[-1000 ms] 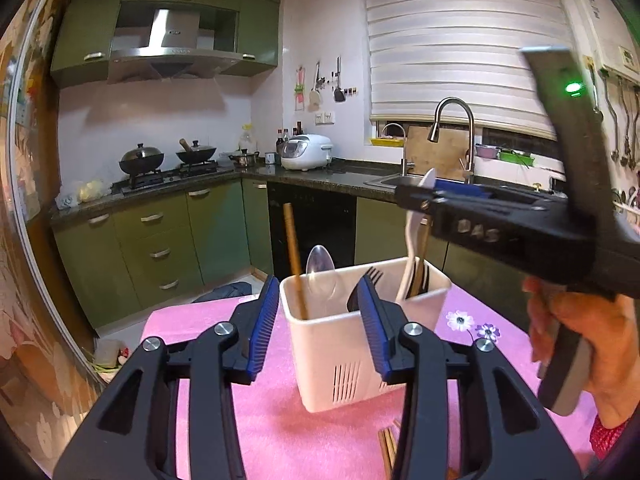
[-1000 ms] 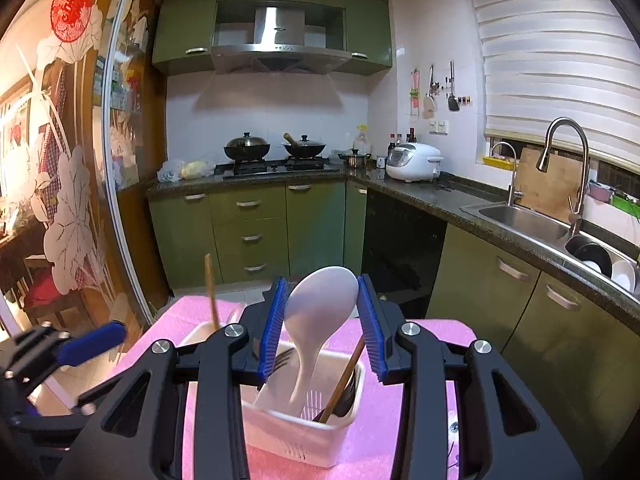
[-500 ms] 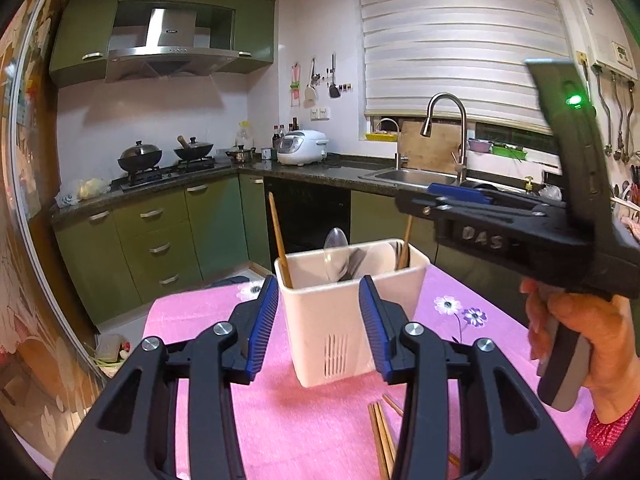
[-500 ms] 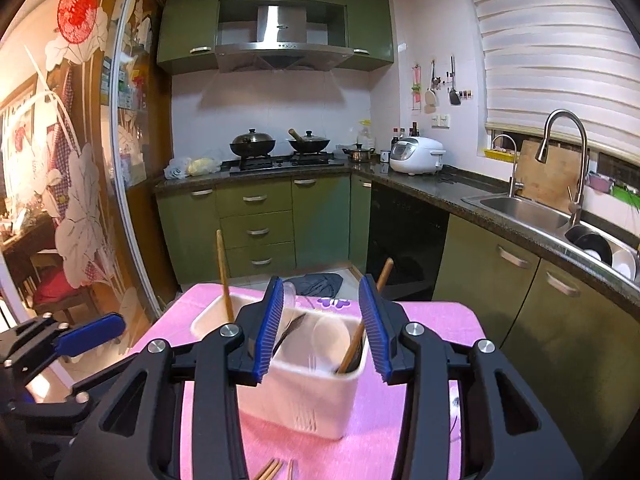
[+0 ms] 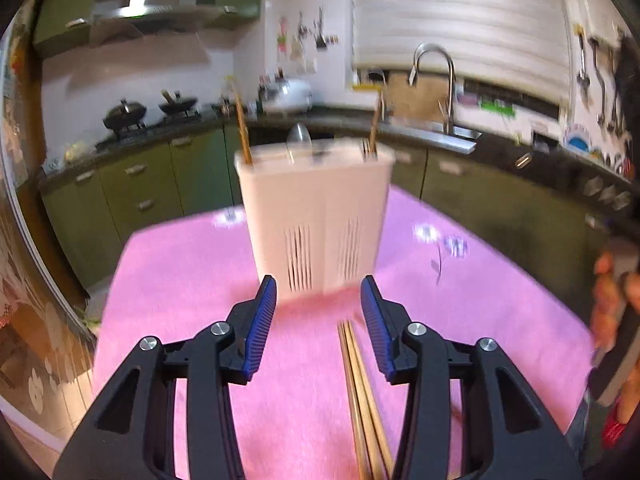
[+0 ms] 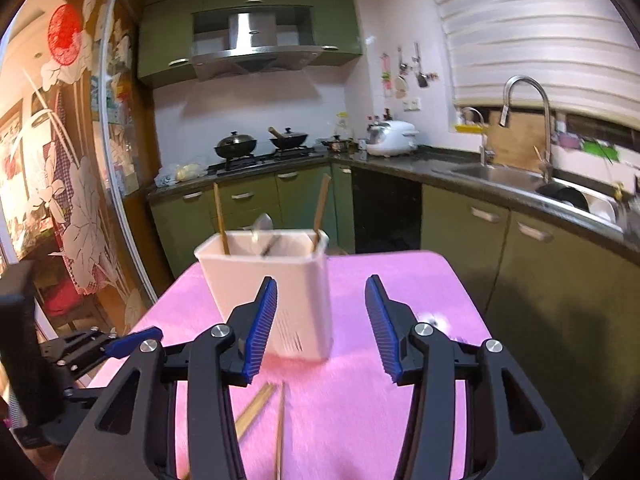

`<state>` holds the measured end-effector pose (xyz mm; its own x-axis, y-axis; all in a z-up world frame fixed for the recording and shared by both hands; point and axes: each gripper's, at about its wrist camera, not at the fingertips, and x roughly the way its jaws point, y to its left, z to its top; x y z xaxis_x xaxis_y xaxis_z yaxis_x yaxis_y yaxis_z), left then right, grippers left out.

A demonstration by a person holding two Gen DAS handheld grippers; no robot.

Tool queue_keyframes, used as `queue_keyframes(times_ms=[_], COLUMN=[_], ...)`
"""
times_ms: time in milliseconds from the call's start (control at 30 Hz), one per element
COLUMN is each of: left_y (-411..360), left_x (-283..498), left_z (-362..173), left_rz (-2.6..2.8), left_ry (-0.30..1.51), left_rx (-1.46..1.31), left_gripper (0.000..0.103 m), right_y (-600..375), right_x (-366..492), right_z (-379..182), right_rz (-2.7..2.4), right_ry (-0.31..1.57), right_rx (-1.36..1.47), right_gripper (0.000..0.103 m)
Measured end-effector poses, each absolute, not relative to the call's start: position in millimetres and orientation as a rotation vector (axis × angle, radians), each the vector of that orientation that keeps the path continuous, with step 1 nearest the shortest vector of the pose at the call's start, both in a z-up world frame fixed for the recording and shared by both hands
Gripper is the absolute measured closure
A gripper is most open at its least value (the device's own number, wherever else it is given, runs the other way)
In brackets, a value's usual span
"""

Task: Organize utensils
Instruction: 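Move the left tool to the wooden chopsticks and grasp one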

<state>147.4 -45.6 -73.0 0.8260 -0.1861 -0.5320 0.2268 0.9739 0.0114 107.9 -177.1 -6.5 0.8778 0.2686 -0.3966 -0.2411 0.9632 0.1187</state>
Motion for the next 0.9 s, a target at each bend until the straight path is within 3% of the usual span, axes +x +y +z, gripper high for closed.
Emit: queue_keyframes(times_ms=[367, 900], left_y=[-55.5, -63.2], left_x=[163.4, 172.1], left_z=[-138.5, -149.3], left_rz=[-0.233, -0.261], left_ry=[0.796, 0.844], left_rx=[0.14, 0.151], left_gripper=[0.07, 0.071], right_y=[-217.4, -217.3], right_x=[89.1, 104.3], right_z=[-28.9, -28.4], right_rz=[0.256, 0.27], right_ry=[0.486, 0.515], right_rx=[0.15, 0.174], right_gripper=[0.057, 0.056])
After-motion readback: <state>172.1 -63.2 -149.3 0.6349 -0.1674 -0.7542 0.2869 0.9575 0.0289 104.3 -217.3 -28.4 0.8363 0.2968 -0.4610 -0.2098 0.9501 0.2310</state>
